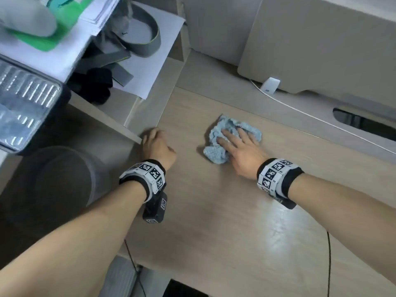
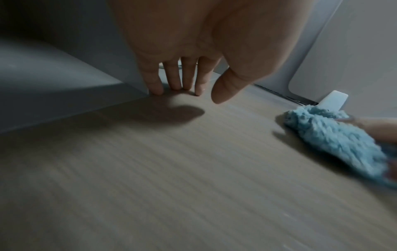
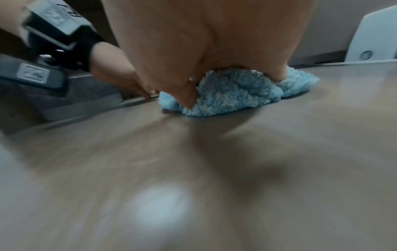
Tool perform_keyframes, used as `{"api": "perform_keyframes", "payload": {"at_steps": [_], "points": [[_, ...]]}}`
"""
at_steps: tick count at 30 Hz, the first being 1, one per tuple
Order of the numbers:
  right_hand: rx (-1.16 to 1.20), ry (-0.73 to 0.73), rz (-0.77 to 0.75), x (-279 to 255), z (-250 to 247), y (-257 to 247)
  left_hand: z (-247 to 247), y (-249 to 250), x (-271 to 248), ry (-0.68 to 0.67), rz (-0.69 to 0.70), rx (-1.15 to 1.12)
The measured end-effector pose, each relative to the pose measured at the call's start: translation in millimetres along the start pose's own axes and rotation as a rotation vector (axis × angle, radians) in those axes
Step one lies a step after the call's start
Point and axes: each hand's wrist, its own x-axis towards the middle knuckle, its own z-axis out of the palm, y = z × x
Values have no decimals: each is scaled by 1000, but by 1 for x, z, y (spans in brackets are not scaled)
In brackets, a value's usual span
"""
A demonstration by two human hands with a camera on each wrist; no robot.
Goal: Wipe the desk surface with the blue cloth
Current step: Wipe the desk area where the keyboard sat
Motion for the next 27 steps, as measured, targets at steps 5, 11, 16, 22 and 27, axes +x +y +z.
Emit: {"api": "perform_keyframes", "payload": {"at_steps": [5,11,16,22,27], "points": [[72,67,238,86,-38,1,8,-9,2,-20,34,-26],[12,-21,49,118,-35,-59,8,-16,3,-45,58,-25],[-43,-47,-88,67,-28,-24,6,-14,0,-64,62,-34],[34,-20,192,139,-62,-42,9,-11,-5,-48,59,-44],[-85,-39,-8,125,-42,-72,12,-10,-5,-31,39,-59]]}}
